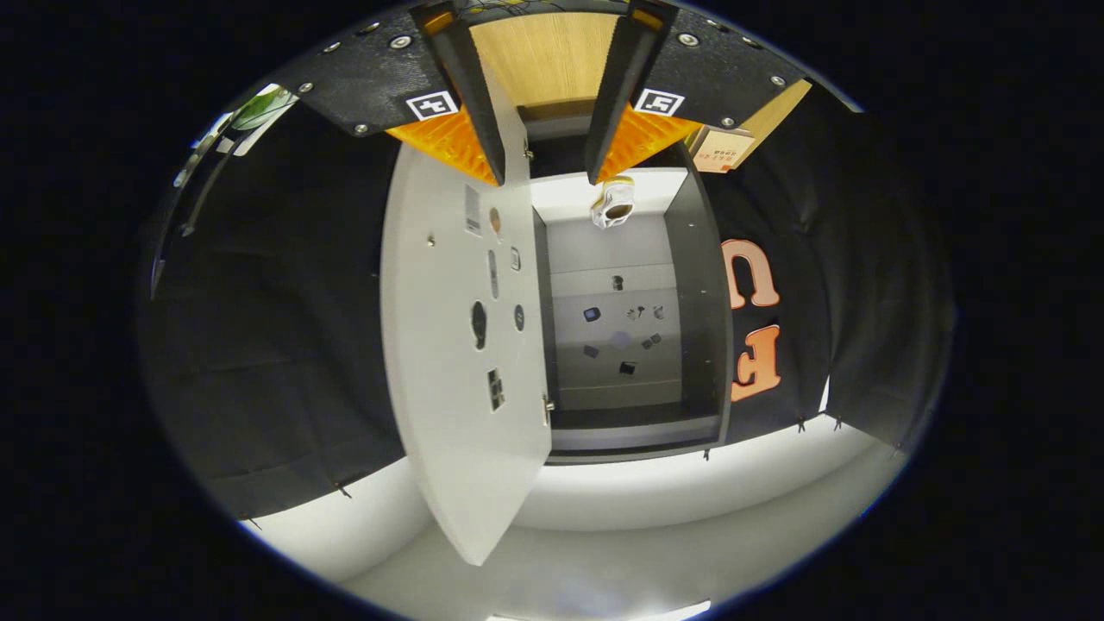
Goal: Open the shoe cabinet door, grab the shoes and put them into the shoe cabinet, then close the shoe cabinet door.
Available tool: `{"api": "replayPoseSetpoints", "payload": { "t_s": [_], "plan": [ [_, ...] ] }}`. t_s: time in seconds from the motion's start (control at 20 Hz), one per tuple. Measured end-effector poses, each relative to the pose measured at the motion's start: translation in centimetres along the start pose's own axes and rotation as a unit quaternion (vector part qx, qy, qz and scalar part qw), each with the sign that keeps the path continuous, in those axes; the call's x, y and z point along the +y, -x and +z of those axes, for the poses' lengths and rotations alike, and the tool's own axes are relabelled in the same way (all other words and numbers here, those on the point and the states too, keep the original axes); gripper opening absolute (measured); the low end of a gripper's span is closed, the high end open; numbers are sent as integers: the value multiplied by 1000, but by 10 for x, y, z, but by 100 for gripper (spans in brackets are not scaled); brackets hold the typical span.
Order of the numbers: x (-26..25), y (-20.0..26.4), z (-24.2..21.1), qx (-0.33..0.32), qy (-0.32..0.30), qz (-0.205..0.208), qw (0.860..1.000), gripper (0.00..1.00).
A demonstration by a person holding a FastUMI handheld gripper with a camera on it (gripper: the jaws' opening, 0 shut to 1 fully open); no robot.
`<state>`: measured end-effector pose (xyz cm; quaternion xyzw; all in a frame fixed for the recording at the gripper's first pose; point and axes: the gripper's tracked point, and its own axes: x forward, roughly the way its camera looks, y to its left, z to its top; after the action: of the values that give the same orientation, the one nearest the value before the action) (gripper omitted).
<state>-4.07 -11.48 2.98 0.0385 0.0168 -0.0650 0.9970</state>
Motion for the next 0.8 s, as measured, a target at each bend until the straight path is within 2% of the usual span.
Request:
{"api": "replayPoseSetpoints", "payload": {
  "t_s": [0.2, 0.45, 0.8],
  "plan": [
    [-52, 16, -1, 0, -1, -48, 999, 65],
    [-98, 13, -1, 4, -11, -72, 997, 69],
    [-123, -14, 2, 0, -12, -63, 998, 73]
  ]
}}
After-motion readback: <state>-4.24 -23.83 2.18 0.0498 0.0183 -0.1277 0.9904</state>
